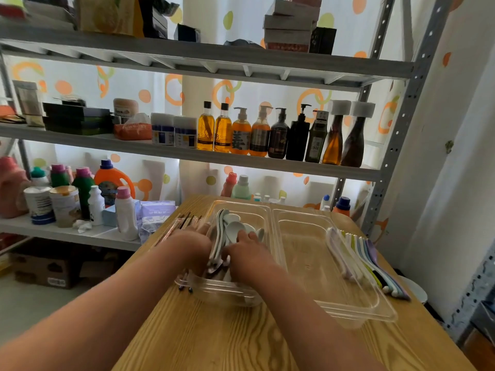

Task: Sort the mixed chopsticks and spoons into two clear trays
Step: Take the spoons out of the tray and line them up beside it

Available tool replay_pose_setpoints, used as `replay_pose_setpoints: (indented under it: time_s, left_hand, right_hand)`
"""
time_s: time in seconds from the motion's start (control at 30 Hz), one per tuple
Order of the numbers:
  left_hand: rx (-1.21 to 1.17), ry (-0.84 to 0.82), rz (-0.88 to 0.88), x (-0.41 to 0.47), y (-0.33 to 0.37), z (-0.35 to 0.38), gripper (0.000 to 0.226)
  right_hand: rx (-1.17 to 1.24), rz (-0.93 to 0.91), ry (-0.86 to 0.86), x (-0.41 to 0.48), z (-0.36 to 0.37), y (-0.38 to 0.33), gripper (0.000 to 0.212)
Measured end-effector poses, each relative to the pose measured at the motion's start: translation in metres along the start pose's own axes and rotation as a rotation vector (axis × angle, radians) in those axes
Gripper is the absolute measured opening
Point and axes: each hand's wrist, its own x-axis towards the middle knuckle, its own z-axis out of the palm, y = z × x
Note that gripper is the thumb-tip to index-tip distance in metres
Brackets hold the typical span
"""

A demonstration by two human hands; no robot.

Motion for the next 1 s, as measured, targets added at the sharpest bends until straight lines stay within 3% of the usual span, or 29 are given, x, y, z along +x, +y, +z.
replay_pose_setpoints:
  time_s: [0.1, 0.3, 0.43, 0.53, 0.73, 0.83, 1.0]
  left_hand:
    - [-0.061, -0.085, 0.048, 0.000, -0.013, -0.003, 0.050]
    - [-0.381, 0.003, 0.080, -0.003, -0.023, -0.006, 0.034]
    - [-0.176, 0.022, -0.001, 0.003, -0.014, 0.003, 0.050]
    - [-0.053, 0.079, -0.038, 0.008, -0.012, 0.007, 0.060]
    - [-0.026, 0.118, -0.055, 0.011, -0.011, 0.010, 0.048]
    - [-0.038, 0.127, -0.082, 0.011, -0.011, 0.012, 0.055]
    - [0.035, 0.144, -0.122, 0.010, -0.004, 0.011, 0.055]
  right_hand:
    - [0.029, 0.027, 0.022, -0.001, 0.001, 0.001, 0.037]
    - [0.069, -0.008, 0.077, -0.002, 0.001, 0.002, 0.046]
    - [-0.006, -0.096, -0.001, -0.001, 0.001, -0.001, 0.060]
    - [-0.045, -0.115, -0.066, 0.000, 0.000, -0.001, 0.056]
    - [-0.266, -0.235, -0.010, 0.005, -0.009, -0.016, 0.048]
    - [-0.294, -0.267, 0.013, 0.009, -0.008, -0.020, 0.048]
    - [-0.180, -0.231, -0.050, 0.017, -0.004, -0.024, 0.023]
